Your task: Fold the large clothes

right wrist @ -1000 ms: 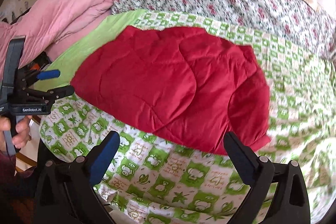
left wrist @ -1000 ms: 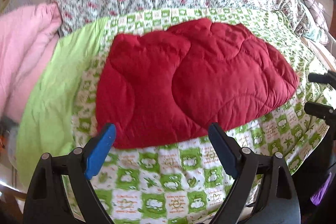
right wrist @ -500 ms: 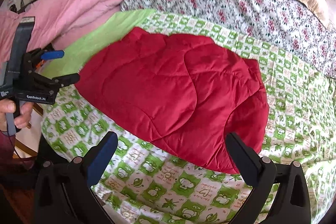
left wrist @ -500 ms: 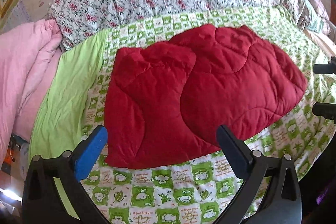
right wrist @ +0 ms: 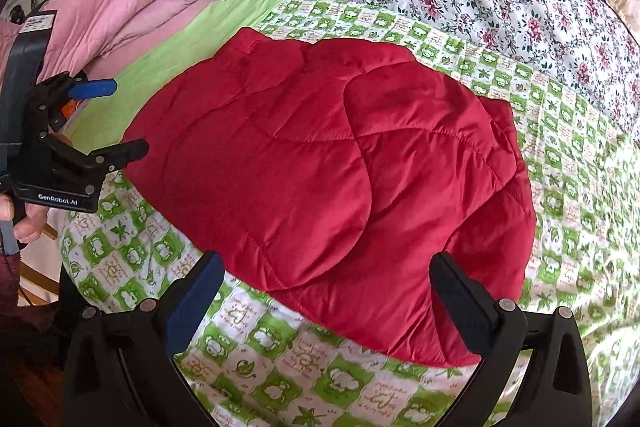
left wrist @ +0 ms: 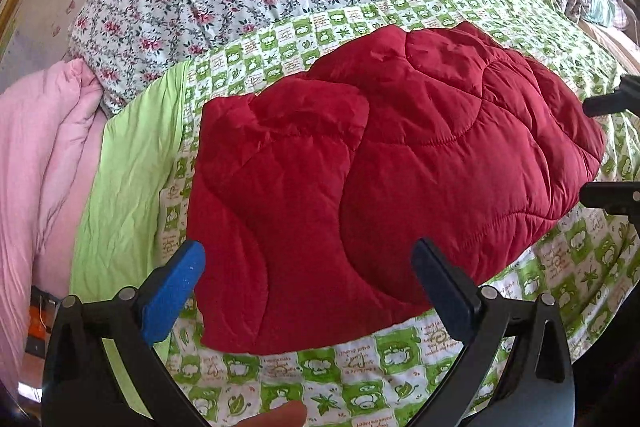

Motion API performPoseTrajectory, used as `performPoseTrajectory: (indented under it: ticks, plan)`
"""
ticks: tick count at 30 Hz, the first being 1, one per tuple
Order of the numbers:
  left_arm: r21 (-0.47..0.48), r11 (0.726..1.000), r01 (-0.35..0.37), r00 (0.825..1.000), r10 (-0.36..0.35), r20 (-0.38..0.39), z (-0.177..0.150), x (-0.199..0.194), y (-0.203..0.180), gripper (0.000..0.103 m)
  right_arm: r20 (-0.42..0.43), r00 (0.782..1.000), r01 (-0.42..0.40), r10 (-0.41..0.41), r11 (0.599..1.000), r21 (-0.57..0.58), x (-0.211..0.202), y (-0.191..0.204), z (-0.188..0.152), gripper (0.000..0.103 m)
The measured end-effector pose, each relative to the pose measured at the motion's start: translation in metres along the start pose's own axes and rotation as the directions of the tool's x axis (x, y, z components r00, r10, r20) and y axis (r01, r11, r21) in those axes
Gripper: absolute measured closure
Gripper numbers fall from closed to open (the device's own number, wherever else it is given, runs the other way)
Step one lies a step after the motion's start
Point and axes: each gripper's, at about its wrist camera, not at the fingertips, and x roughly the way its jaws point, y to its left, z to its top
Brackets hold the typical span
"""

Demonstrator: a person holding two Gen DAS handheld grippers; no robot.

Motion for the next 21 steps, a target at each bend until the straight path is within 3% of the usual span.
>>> performPoseTrajectory:
  ticks: [21]
  plan:
    - [-0.013, 1.0, 0.016, 1.0, -0.016, -0.008, 0.015, 0.014, 0.006, 0.0, -0.009, 1.0, 0.003, -0.004, 0.999, -0.048, 0.013, -0.006, 0.026, 0.0]
